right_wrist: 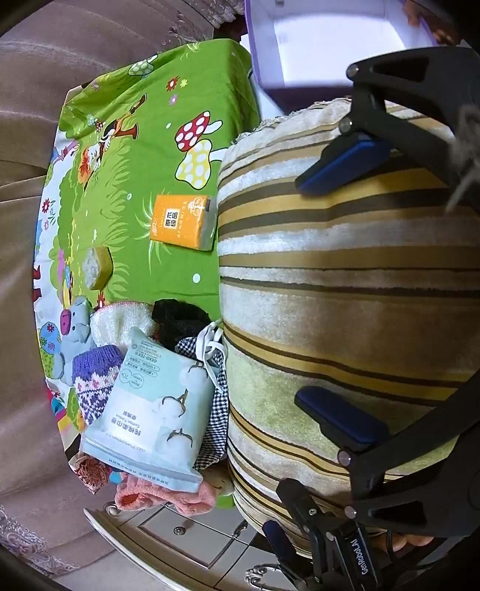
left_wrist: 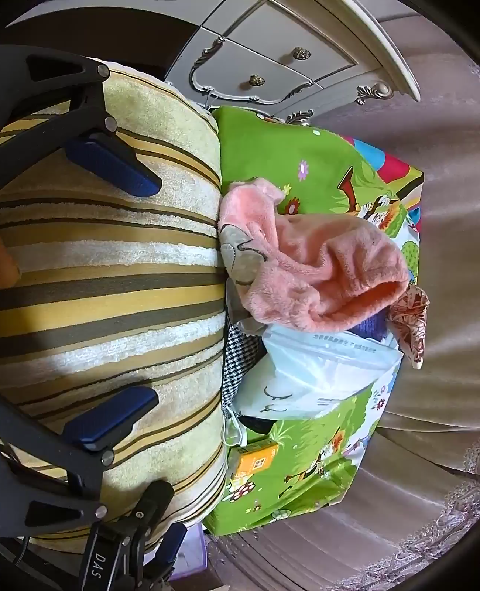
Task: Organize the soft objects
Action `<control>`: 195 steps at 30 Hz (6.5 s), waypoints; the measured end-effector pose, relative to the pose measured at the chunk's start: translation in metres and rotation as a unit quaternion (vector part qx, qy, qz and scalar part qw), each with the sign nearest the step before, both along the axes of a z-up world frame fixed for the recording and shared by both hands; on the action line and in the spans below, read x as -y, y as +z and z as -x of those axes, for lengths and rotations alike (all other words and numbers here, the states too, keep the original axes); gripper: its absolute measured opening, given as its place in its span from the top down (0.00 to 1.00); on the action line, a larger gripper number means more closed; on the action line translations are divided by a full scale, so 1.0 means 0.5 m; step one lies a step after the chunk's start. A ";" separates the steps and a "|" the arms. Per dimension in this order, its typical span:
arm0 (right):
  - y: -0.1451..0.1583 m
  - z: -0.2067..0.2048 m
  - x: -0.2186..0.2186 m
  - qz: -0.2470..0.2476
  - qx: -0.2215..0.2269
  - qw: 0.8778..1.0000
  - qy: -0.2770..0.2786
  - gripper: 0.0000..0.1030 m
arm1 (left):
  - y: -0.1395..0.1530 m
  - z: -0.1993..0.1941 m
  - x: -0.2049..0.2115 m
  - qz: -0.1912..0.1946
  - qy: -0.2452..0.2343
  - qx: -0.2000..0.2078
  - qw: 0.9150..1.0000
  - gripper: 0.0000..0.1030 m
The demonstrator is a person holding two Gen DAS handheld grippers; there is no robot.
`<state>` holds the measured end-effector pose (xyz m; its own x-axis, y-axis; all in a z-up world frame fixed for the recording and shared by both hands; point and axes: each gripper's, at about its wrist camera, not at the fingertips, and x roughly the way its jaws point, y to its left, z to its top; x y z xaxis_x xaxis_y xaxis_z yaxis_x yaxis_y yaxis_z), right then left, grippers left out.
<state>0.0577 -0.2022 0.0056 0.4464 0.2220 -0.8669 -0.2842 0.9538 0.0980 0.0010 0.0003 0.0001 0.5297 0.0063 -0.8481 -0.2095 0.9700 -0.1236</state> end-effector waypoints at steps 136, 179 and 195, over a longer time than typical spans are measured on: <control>-0.026 -0.275 0.082 -0.010 -0.054 0.999 -0.004 0.01 | 0.071 -0.218 0.004 0.059 -0.156 0.070 0.984 0.48; 0.030 -0.201 0.264 -0.113 -0.015 0.992 -0.054 0.46 | 0.178 -0.219 0.147 0.109 -0.201 0.087 0.970 0.97; 0.037 -0.097 0.463 -0.065 0.018 0.985 -0.161 0.46 | 0.175 -0.228 0.434 0.231 -0.346 0.063 0.907 0.97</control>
<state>0.1063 -0.4338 0.0241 0.5424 0.1716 -0.8224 0.0258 0.9751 0.2205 0.1149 -0.2165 0.0877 0.3641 -0.7053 -0.6082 0.4736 0.7025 -0.5312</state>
